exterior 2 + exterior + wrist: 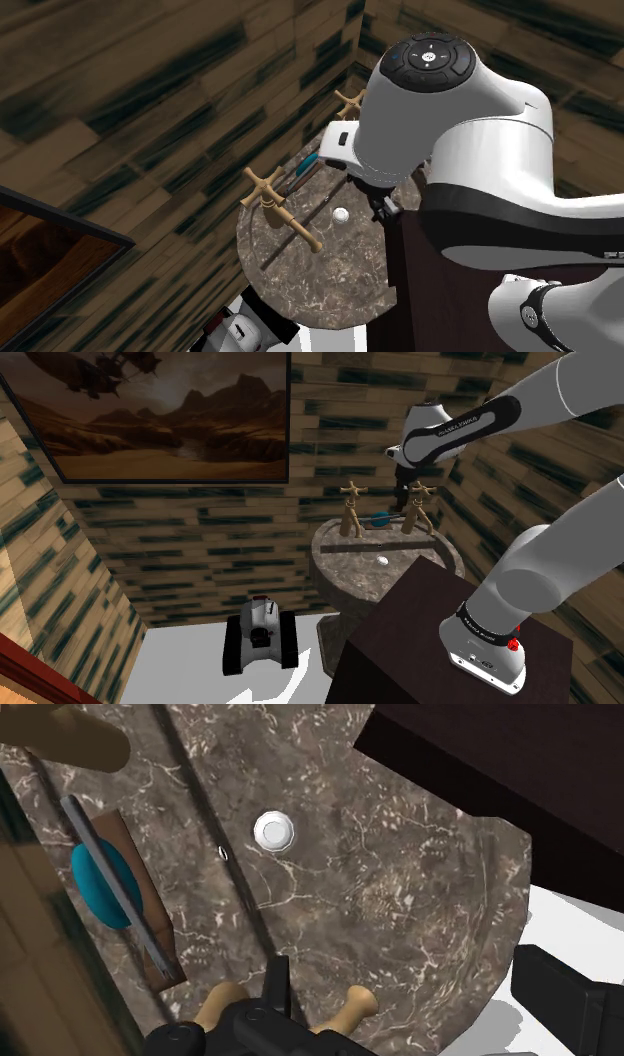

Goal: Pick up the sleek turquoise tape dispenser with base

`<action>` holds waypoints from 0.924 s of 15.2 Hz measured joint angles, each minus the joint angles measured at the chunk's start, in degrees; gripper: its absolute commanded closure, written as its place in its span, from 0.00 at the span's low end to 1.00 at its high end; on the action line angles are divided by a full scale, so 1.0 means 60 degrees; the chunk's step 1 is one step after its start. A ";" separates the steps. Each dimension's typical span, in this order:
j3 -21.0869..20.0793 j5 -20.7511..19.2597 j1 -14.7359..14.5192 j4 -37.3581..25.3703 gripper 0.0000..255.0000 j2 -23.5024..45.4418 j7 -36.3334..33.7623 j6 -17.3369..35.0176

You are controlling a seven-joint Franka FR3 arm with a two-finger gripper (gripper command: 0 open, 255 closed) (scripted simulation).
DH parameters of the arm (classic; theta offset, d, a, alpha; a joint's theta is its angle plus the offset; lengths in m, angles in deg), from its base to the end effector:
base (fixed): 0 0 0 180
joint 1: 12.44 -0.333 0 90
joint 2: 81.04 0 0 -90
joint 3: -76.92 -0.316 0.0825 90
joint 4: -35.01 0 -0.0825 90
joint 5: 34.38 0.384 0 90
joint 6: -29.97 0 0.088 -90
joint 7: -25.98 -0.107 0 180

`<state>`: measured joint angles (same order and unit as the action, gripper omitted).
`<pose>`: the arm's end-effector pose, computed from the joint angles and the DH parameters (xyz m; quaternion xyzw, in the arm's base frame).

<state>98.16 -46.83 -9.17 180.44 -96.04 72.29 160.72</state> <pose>0.3931 -0.1821 0.3593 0.9638 0.2642 -0.0220 0.0273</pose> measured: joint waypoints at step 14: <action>0.0326 0.1834 0.0810 -0.2665 0.00 0.5570 0.4086 0.3246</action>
<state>100.12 -35.82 -4.31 164.44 -62.62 96.80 180.20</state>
